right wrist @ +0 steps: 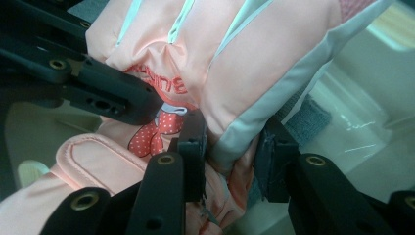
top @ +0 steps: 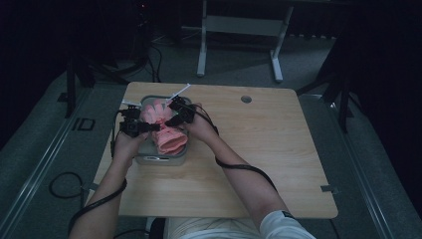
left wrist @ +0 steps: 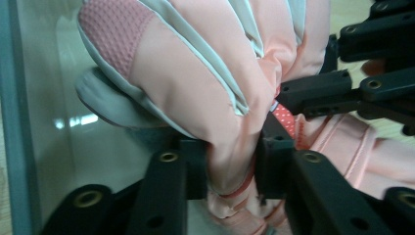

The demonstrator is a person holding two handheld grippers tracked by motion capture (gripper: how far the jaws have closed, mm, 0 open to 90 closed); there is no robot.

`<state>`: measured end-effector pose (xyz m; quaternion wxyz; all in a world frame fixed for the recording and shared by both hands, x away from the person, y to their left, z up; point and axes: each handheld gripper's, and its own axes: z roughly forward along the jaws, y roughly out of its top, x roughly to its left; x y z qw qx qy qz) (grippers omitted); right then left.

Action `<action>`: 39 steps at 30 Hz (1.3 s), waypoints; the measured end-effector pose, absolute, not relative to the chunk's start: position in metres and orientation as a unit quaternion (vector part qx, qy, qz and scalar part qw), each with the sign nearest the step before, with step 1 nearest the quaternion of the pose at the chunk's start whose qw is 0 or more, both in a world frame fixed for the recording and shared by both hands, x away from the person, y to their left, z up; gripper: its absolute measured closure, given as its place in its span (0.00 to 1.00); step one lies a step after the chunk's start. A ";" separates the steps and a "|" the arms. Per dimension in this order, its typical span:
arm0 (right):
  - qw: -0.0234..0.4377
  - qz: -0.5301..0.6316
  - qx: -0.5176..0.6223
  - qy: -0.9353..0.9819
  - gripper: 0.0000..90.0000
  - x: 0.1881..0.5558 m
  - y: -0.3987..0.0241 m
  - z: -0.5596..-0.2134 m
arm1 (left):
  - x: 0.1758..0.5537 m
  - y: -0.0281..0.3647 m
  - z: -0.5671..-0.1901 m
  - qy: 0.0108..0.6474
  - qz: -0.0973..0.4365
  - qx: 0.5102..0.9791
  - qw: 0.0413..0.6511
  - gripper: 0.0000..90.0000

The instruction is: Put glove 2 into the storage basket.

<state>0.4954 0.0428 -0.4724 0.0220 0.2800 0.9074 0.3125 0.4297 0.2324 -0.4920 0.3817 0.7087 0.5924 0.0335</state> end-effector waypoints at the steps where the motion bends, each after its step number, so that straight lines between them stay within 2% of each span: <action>1: 0.018 0.307 0.280 0.909 0.73 0.496 0.043 -0.475 | 0.430 0.233 -0.493 0.594 0.035 0.710 0.376 0.70; 4: 0.008 0.309 0.291 0.905 0.68 0.499 0.043 -0.478 | 0.431 0.230 -0.492 0.601 0.066 0.716 0.350 0.58; 7: 0.006 0.313 0.299 0.902 0.64 0.502 0.043 -0.481 | 0.432 0.230 -0.491 0.607 0.078 0.713 0.342 0.51; 20: -0.006 0.313 0.300 0.901 0.60 0.505 0.038 -0.487 | 0.433 0.221 -0.491 0.605 0.086 0.727 0.313 0.49; 27: -0.001 0.325 0.306 0.895 0.52 0.509 0.031 -0.485 | 0.434 0.221 -0.486 0.604 0.103 0.726 0.311 0.39; 31: 0.022 0.320 0.317 0.893 0.51 0.513 0.026 -0.481 | 0.432 0.219 -0.485 0.602 0.145 0.727 0.297 0.39; 39: 0.009 0.325 0.315 0.892 0.52 0.511 0.028 -0.482 | 0.434 0.222 -0.485 0.605 0.132 0.728 0.294 0.37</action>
